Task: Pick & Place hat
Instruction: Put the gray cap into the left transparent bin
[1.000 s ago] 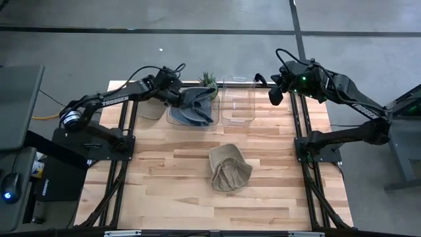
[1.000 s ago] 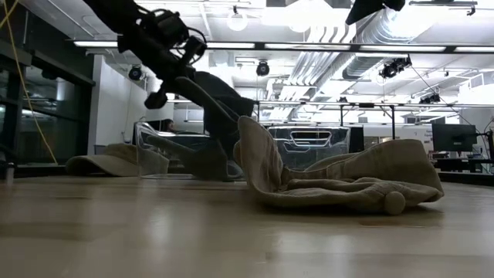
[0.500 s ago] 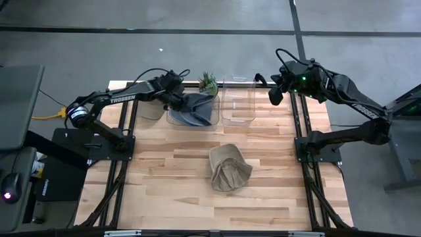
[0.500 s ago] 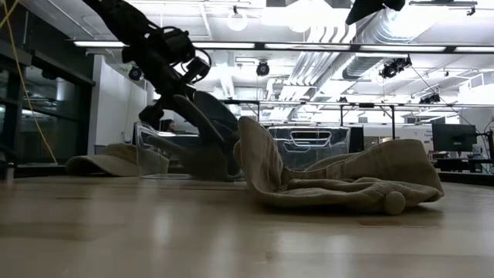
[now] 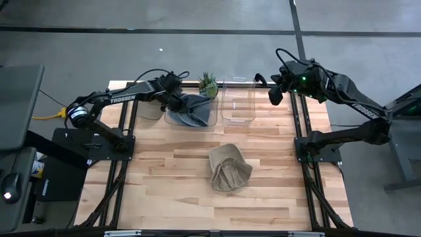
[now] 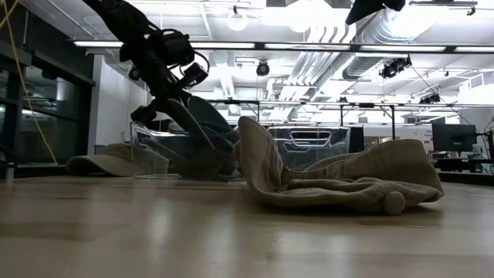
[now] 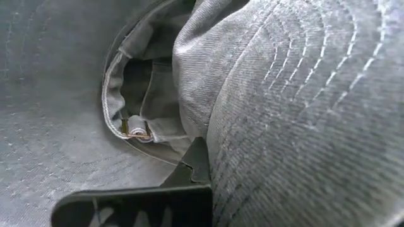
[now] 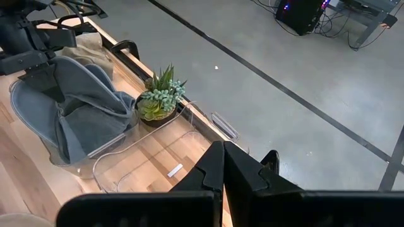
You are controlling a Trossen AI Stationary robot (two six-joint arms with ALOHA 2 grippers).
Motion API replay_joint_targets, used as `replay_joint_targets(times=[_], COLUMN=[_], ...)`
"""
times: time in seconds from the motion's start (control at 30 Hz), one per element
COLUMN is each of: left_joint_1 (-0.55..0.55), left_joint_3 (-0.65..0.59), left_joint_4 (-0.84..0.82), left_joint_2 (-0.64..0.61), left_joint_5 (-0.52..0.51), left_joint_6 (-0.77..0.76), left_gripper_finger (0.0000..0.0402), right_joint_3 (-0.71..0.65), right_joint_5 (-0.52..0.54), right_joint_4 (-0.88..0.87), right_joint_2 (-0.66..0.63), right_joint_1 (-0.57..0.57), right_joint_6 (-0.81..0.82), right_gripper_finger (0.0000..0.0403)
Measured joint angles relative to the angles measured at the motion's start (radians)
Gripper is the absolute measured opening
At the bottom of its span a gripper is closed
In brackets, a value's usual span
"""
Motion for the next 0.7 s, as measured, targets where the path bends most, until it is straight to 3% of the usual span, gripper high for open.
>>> replay_joint_targets(times=[0.33,0.7], left_joint_1=[0.001,0.001], left_joint_3=[0.000,-0.001], left_joint_4=[-0.004,-0.049], left_joint_2=[0.000,-0.012], left_joint_5=[-0.010,-0.003], left_joint_6=[-0.002,-0.003], left_gripper_finger=[0.0011,0.0127], right_joint_3=[0.000,0.000], right_joint_5=[-0.001,-0.012], right_joint_4=[0.000,0.000], right_joint_2=[0.000,0.000], right_joint_1=[0.000,0.000], right_joint_6=[0.000,0.000], right_gripper_finger=[0.0000,0.0000])
